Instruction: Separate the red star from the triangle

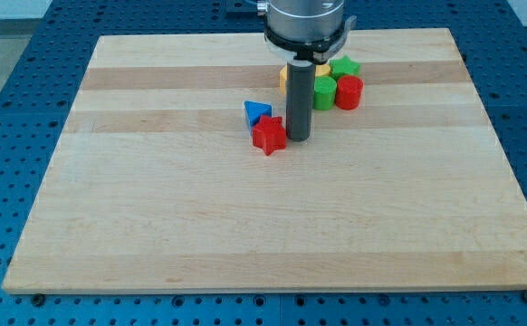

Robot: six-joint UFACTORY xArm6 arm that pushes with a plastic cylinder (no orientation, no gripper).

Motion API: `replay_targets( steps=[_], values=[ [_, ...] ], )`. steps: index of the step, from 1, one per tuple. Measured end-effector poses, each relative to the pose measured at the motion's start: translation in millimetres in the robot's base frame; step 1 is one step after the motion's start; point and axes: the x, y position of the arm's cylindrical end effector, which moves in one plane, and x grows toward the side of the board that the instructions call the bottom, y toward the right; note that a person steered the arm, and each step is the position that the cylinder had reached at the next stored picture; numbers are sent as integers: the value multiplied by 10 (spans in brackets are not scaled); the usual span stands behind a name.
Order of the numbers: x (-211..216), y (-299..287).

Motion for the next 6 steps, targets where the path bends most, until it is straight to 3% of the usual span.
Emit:
replay_targets(
  steps=[2,4,6],
  values=[
    [-36,-48],
    [39,-632],
    [961,-433]
  ],
)
